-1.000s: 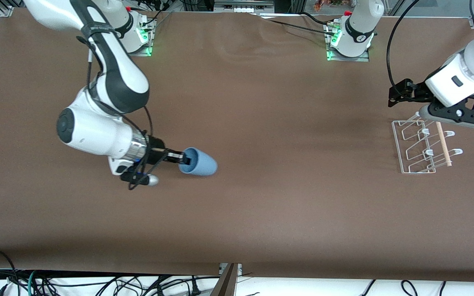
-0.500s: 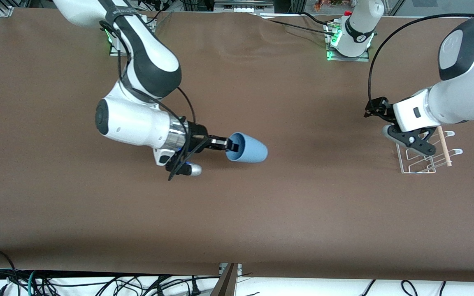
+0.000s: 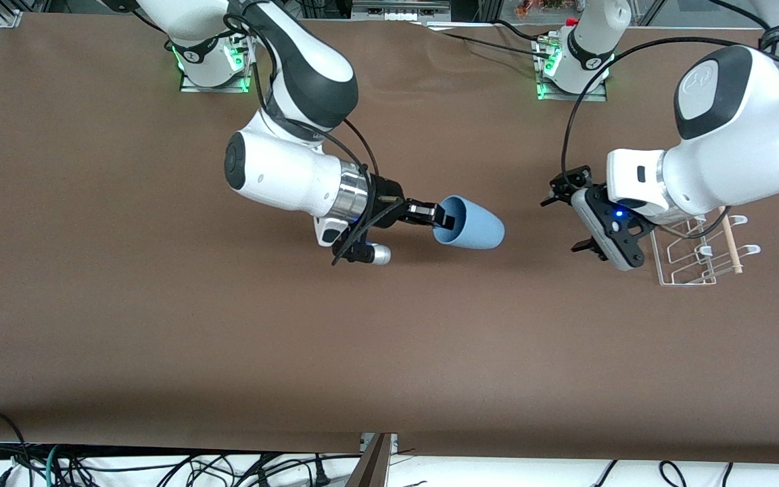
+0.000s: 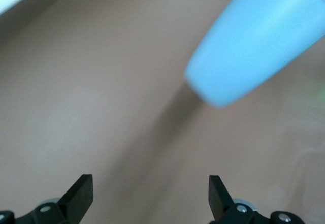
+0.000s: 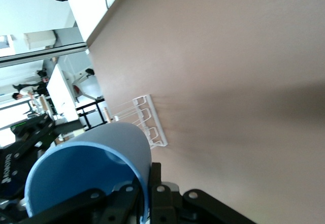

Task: Transfer cup to left arm and place on rack
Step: 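Grasp the cup rim with the left gripper from the right gripper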

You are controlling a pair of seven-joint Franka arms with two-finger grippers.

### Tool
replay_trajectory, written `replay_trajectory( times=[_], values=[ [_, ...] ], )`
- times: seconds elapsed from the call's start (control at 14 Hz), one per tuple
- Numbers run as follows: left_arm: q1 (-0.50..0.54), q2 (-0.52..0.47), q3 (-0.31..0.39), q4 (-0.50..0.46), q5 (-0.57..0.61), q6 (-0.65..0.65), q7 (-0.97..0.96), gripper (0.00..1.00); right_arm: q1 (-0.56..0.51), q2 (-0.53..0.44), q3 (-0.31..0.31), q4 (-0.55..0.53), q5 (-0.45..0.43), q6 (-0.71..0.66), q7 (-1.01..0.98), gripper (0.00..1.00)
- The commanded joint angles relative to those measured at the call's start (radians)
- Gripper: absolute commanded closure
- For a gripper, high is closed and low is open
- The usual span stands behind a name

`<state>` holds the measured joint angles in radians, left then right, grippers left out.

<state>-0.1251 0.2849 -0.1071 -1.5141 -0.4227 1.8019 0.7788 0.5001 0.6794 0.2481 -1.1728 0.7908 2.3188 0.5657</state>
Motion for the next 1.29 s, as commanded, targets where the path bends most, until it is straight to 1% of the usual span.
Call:
replay_trajectory(
  times=[0.0,0.21,0.36,0.57,0.64,0.71,0.79,0.86,0.93,1.14,1.21],
  values=[
    [-0.040,0.019,0.007,0.029,-0.073,0.040,0.150,0.00,0.001,0.023,0.017,0.048,0.037,0.010,0.014,1.00],
    [-0.100,0.025,0.003,0.029,-0.116,0.120,0.267,0.00,0.001,0.022,0.017,0.059,0.071,0.010,0.014,1.00],
    [-0.145,0.022,0.001,0.026,-0.117,0.151,0.275,0.00,0.001,0.022,0.017,0.061,0.071,0.010,0.014,1.00],
    [-0.165,0.030,0.001,0.025,-0.114,0.203,0.296,0.00,0.000,0.022,0.022,0.061,0.071,0.010,0.019,1.00],
    [-0.165,0.039,0.001,0.025,-0.116,0.221,0.316,0.02,0.000,0.020,0.022,0.061,0.071,0.010,0.028,1.00],
    [-0.165,0.042,0.001,0.025,-0.116,0.229,0.341,0.25,0.001,0.020,0.023,0.062,0.071,0.008,0.034,1.00],
    [-0.165,0.042,0.001,0.023,-0.117,0.228,0.344,0.61,0.000,0.017,0.023,0.062,0.071,0.008,0.034,1.00],
    [-0.162,0.042,0.001,0.023,-0.117,0.225,0.346,0.78,0.000,0.017,0.023,0.062,0.071,0.008,0.034,1.00],
    [-0.159,0.042,0.001,0.023,-0.117,0.220,0.347,0.88,0.000,0.017,0.023,0.061,0.071,0.007,0.033,1.00],
    [-0.157,0.042,0.001,0.023,-0.117,0.217,0.347,0.90,-0.005,0.016,0.023,0.061,0.071,0.005,0.033,1.00],
    [-0.154,0.040,0.001,0.023,-0.117,0.215,0.347,0.90,-0.005,0.016,0.023,0.062,0.071,0.002,0.033,0.98]
  ],
)
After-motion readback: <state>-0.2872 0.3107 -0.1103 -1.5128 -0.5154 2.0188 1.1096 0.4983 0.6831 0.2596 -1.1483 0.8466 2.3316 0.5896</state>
